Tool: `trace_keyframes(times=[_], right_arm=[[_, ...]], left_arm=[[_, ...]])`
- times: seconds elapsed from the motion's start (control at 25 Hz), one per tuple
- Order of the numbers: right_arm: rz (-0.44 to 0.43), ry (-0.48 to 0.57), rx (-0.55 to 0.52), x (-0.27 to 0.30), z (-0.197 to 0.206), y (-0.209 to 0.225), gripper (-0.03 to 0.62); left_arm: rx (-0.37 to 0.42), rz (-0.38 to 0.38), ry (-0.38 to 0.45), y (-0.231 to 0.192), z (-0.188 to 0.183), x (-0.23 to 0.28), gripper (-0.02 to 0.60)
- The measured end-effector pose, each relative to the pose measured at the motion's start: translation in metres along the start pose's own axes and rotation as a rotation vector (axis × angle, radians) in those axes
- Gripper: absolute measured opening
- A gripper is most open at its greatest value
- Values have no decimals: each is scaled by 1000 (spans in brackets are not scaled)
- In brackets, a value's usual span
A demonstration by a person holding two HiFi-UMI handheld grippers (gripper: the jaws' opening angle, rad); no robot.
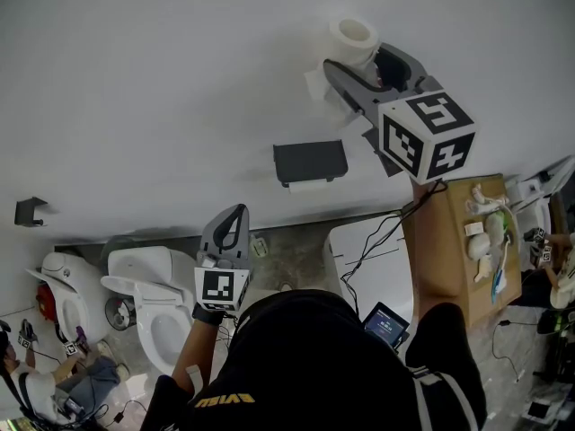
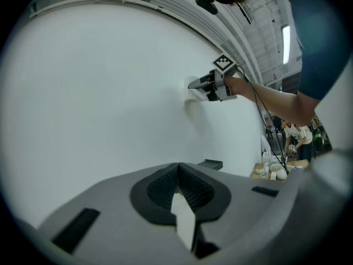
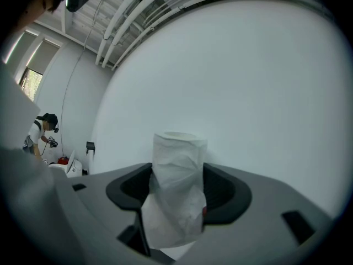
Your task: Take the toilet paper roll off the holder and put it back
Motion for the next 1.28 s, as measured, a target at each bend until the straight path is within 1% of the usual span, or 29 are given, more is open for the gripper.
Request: trace_keyframes(times=[0.36, 0.52, 0.72, 0.88, 1.08, 1.28], right_arm=[[-20, -23, 25, 2, 14, -8, 272], [-28, -34, 40, 6, 24, -6, 272], [-33, -36, 49, 7, 26, -8, 272], [-36, -42, 56, 8, 32, -5, 272], [-45, -70, 61, 14, 43, -6, 272], [-49, -80, 72, 16, 49, -9, 272]], left_arm=[[-4, 0, -4, 0, 1, -3, 11], [-1, 0, -10, 1, 3, 0, 11], [-3, 0, -13, 1, 2, 0, 11], [-15, -2, -4, 3, 2, 4, 11], [-8, 5, -23, 2, 6, 6, 11], [-10, 4, -21, 1, 5, 5, 11]])
Point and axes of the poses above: the fingertips, and each gripper's own axes: x forward along the fingers, y to its right, z out of its underside, the point moved 10 cm from there along -x, backward along the fingers, and after that the axes turned 2 degrees about -y, right-handed, at the moved point
